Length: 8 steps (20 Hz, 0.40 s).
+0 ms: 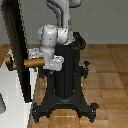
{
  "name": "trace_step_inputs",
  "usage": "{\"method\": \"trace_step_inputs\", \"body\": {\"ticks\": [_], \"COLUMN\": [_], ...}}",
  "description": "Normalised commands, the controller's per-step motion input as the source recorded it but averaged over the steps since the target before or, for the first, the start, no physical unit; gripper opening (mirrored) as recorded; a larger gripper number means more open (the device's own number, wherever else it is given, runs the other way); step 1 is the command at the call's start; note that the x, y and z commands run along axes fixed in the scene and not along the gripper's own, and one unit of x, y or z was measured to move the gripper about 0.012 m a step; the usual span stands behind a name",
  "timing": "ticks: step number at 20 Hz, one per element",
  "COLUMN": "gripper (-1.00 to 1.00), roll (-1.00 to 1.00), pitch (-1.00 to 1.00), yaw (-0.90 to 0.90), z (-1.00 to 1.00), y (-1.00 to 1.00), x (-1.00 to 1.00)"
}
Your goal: Open the door by pressing down and pulling on the handle.
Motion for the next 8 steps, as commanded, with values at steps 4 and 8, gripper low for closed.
{"method": "trace_step_inputs", "body": {"ticks": [4,8], "gripper": [1.00,1.00], "roll": [0.00,0.00], "pitch": [0.00,0.00], "yaw": [0.00,0.00], "z": [0.00,0.00], "y": [0.25,0.50], "x": [0.00,0.00]}}
